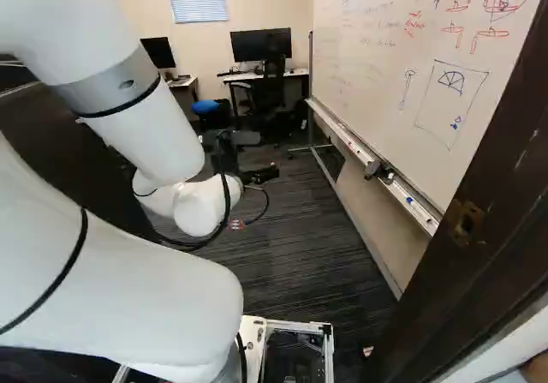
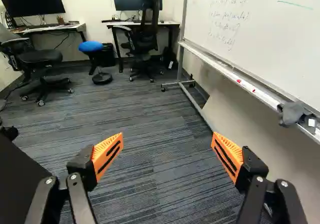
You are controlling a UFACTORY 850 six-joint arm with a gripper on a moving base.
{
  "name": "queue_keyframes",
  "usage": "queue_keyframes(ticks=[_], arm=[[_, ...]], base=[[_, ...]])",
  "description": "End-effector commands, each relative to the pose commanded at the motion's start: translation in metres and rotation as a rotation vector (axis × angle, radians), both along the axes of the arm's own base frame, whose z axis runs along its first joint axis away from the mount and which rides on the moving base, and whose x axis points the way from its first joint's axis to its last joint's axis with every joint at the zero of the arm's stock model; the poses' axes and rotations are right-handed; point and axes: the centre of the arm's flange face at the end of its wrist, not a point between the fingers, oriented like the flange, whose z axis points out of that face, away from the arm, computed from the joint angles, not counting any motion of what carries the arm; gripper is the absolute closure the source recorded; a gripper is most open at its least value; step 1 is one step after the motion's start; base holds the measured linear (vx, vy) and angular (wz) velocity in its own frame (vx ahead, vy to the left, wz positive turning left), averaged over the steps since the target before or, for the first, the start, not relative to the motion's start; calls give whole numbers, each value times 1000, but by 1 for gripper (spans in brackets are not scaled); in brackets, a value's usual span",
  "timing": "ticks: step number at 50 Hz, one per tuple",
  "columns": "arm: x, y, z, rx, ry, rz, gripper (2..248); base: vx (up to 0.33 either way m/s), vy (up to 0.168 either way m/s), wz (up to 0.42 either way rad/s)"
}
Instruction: Open the door and move inside
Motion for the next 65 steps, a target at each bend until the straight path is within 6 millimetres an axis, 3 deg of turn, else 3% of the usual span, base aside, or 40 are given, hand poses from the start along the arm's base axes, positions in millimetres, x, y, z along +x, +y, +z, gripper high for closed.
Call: queue_keyframes(ticks=[15, 54, 65], arm=[[0, 0, 0, 0, 0, 0, 3], [0, 0, 0, 0, 0, 0, 3], [0, 0, 0, 0, 0, 0, 3]], base=[[200, 8, 24], [205, 57, 265], [222, 8, 53]])
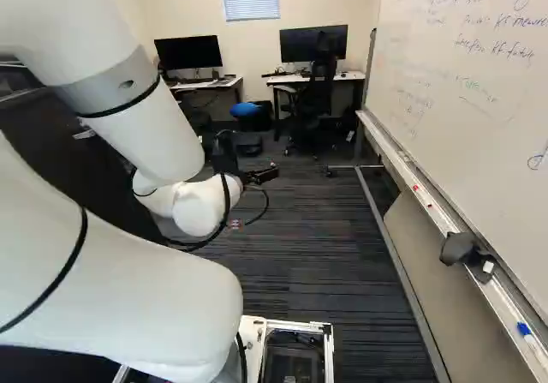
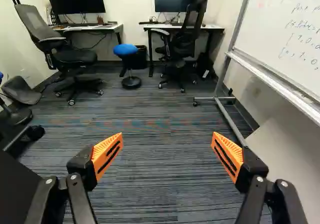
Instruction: Open the door and move inside
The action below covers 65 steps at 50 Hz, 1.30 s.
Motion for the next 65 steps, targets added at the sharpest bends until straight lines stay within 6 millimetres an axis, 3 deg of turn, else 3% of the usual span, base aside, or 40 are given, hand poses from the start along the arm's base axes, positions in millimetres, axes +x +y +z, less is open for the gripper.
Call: queue_keyframes(ticks=[65], arm=[[0, 0, 0, 0, 0, 0, 3]], base=[[224, 8, 5]])
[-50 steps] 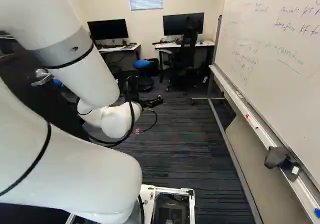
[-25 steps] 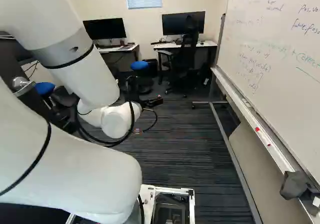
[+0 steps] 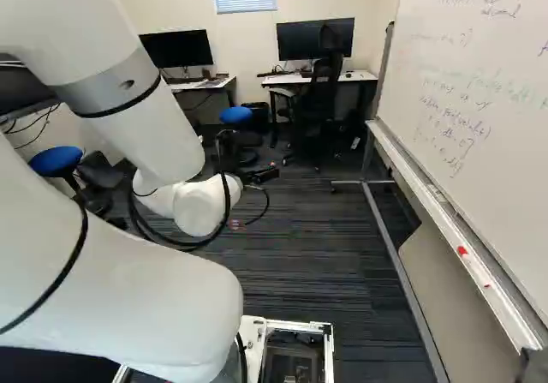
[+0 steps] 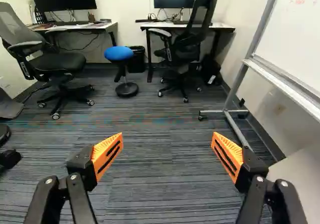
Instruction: Open the door and move inside
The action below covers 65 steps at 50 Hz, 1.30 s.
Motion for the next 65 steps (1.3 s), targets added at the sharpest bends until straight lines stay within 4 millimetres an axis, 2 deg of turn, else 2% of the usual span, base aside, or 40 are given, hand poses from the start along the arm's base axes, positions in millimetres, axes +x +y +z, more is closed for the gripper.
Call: queue_keyframes(ticks=[65], arm=[[0, 0, 0, 0, 0, 0, 3]], base=[[216, 33, 147]])
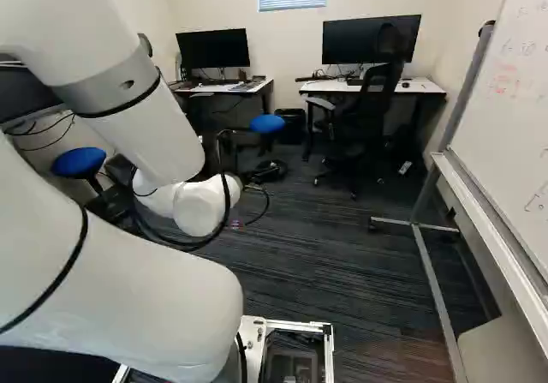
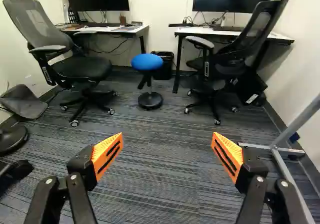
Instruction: Open the door and move inside
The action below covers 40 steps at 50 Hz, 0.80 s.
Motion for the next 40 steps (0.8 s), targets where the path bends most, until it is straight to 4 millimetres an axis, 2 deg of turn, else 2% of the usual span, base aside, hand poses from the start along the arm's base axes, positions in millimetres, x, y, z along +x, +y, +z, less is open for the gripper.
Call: queue_keyframes(ticks=[40], arm=[[0, 0, 0, 0, 0, 0, 3]], base=[[206, 61, 262]])
